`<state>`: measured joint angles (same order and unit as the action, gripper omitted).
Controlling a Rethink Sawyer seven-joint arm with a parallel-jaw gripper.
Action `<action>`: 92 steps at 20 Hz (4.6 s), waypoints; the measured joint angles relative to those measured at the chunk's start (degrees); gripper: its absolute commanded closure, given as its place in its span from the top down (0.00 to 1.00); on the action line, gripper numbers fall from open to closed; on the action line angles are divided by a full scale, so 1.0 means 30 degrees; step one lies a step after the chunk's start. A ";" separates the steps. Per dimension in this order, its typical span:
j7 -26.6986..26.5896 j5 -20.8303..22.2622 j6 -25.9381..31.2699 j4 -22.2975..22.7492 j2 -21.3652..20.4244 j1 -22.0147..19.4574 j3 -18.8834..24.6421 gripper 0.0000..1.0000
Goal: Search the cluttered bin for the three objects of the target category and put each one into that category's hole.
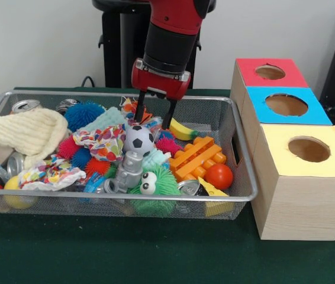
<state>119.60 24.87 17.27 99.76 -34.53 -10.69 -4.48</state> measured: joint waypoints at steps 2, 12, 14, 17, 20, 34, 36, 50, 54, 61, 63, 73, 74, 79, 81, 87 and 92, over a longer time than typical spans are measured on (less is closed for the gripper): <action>0.0000 0.0000 -0.0252 0.0003 0.0012 -0.0031 0.0003 1.00; 0.0000 0.0000 -0.1101 0.0003 0.0024 -0.0063 0.0003 1.00; 0.0000 0.0000 -0.1168 0.0003 0.0026 -0.0065 0.0000 1.00; 0.0000 0.0000 -0.1271 0.0003 0.0061 -0.0065 -0.0003 1.00; 0.0000 0.0000 -0.1502 0.0003 0.0140 -0.0065 -0.0003 1.00; 0.0000 -0.0004 -0.2725 0.0055 0.0766 -0.0075 -0.0074 1.00; 0.0000 -0.0004 -0.2851 0.0116 0.0835 -0.0100 -0.0072 1.00; 0.0000 -0.0004 -0.3416 0.0680 0.0910 -0.0832 -0.0074 1.00; 0.0000 -0.0004 -0.3416 0.0680 0.0908 -0.0944 -0.0074 1.00; -0.0003 -0.0004 -0.3443 0.0683 0.0913 -0.0931 -0.0079 1.00; -0.0004 -0.0004 -0.3471 0.0680 0.0918 -0.0921 -0.0088 0.00; -0.0004 0.0094 -0.3939 0.0680 0.0943 -0.0593 -0.0187 0.00; -0.0004 0.0094 -0.3970 0.0683 0.0945 -0.0589 -0.0187 0.00; -0.0004 0.0094 -0.4024 0.0680 0.0945 -0.0589 -0.0190 0.00; -0.0004 0.0094 -0.4041 0.0680 0.0945 -0.0589 -0.0190 0.00; -0.0004 0.0094 -0.4084 0.0680 0.0945 -0.0589 -0.0190 0.00; -0.0004 0.0094 -0.4100 0.0683 0.0945 -0.0589 -0.0190 0.00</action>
<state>119.59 25.15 4.97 101.81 -31.69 -12.46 -5.05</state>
